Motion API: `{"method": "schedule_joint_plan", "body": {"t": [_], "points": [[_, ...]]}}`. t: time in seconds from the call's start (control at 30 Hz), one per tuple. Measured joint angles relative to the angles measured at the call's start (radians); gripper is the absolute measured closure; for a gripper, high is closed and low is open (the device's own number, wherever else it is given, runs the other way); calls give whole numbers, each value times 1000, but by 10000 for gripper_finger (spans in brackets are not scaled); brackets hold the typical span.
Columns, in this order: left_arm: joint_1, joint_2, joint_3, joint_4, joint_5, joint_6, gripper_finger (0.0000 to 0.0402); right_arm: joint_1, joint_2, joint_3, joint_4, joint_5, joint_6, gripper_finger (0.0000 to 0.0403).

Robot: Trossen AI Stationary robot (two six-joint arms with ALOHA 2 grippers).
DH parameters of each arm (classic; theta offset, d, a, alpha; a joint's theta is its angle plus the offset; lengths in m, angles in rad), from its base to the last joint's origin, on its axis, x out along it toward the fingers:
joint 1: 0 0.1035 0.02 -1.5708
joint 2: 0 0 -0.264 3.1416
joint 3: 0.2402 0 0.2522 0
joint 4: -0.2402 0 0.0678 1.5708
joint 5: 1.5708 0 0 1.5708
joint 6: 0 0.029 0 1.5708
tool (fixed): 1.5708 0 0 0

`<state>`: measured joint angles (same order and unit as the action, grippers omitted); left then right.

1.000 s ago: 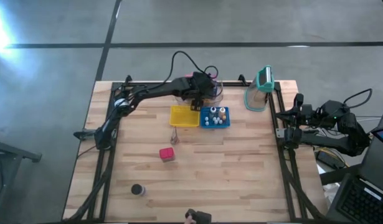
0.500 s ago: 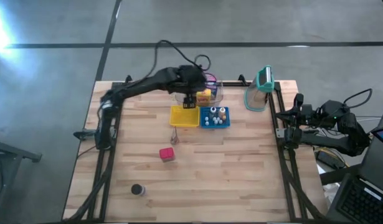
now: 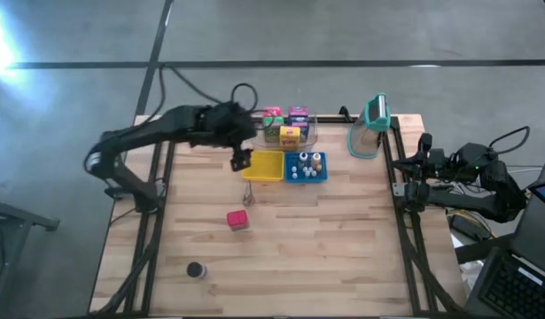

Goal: Pick & Place Kitchen Items
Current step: Put the orange seasoning pack into the yellow bin

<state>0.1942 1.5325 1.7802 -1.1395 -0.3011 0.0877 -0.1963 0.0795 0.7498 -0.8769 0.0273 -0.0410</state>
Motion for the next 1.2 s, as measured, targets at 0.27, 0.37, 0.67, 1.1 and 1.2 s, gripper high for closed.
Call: {"method": "schedule_joint_plan", "body": {"t": [0.27,0.37,0.67,1.1,1.2], "points": [[-86,-199,-200,21,46,-160,80,0,0,0,0,0,0,394],[-86,-242,-282,29,77,-218,80,0,0,0,0,0,0,394],[-93,-266,-464,104,123,33,80,0,0,0,0,0,0,394],[-110,-65,-488,145,155,482,79,0,0,0,0,0,0,394],[-119,-16,-456,120,155,513,82,0,0,0,0,0,0,394]]}}
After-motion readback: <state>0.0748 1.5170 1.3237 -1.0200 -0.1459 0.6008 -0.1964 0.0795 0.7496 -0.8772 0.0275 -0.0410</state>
